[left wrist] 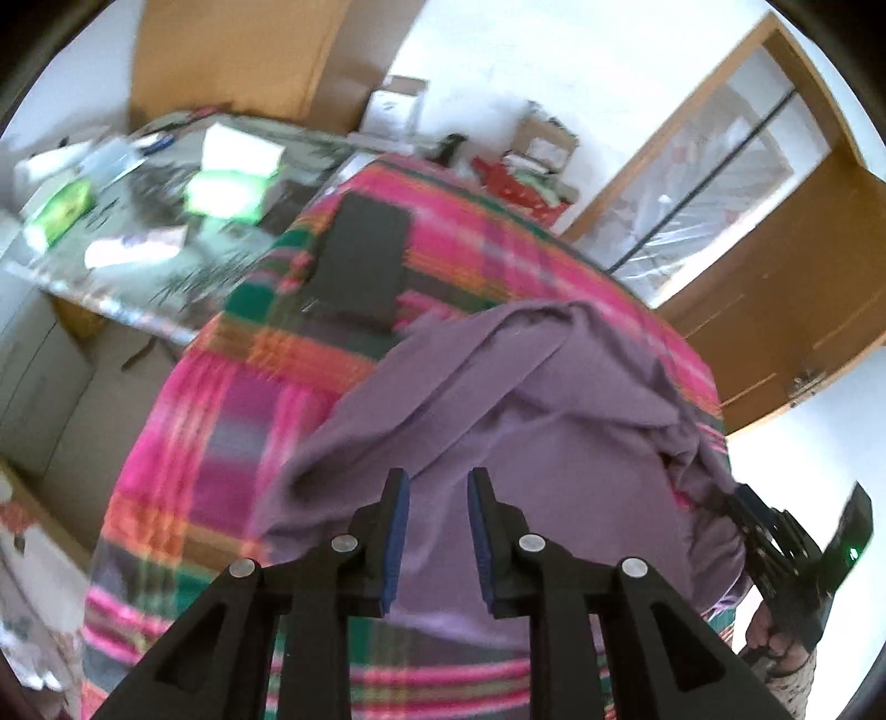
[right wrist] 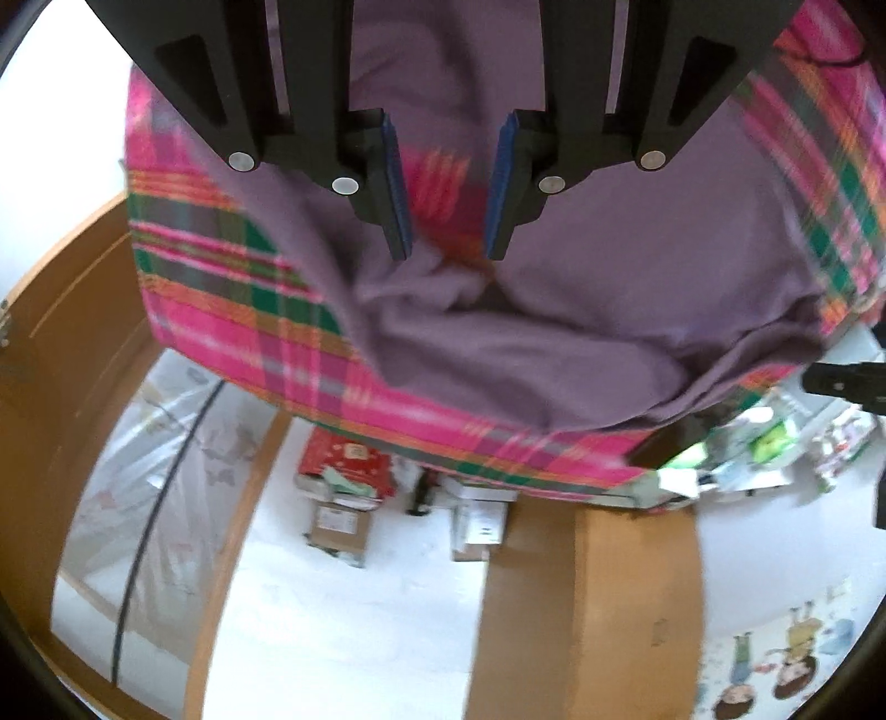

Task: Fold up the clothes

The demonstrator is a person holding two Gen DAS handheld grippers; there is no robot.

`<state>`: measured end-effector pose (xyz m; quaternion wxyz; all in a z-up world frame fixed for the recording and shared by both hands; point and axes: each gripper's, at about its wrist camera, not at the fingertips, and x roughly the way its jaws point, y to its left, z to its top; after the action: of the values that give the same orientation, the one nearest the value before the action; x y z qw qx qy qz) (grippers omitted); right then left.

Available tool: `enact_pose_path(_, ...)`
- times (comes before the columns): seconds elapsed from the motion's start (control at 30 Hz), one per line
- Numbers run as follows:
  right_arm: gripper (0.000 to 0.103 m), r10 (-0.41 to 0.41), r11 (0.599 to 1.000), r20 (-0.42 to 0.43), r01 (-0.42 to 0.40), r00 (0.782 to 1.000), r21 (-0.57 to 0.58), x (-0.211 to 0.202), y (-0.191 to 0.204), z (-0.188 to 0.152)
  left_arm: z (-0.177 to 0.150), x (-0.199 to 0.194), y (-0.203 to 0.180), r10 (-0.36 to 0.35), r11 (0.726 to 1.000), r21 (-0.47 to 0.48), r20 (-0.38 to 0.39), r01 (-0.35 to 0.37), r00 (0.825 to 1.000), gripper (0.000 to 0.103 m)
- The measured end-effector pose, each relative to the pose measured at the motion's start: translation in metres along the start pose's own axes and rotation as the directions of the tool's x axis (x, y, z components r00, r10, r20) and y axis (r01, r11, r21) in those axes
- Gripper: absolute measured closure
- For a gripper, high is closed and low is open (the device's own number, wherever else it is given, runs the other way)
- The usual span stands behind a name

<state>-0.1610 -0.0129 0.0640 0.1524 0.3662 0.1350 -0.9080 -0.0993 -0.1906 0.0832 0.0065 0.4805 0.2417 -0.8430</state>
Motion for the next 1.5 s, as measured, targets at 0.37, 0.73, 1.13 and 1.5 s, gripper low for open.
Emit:
enact_pose_path(0.37, 0.075, 0.074, 0.997, -0.031, -0.074, 0.997, -0.022, -0.018, 0.037, -0.057, -0.037, -0.011, 0.031, 0.083, 0.996, 0.036, 0.021, -0.084, 0.996, 0.081)
enact_pose_path(0.73, 0.064, 0.150, 0.981, -0.071, -0.157, 0.986, -0.112, -0.011, 0.070, -0.086, -0.034, 0.001, 0.039, 0.114, 0.991, 0.067, 0.054, -0.118, 0.992, 0.078)
enact_pose_path(1.13, 0.061, 0.179, 0.944, -0.094, -0.197, 0.979, -0.265, 0.004, 0.100, -0.107, -0.017, 0.026, 0.041, 0.139, 0.989, 0.045, 0.055, -0.141, 0.989, 0.078)
enact_pose_path(1.5, 0.061, 0.216, 0.936, -0.080, -0.230, 0.973, -0.267, 0.004, 0.098, -0.110, -0.007, 0.036, 0.051, 0.110, 0.994, -0.019, 0.051, -0.109, 0.993, 0.078)
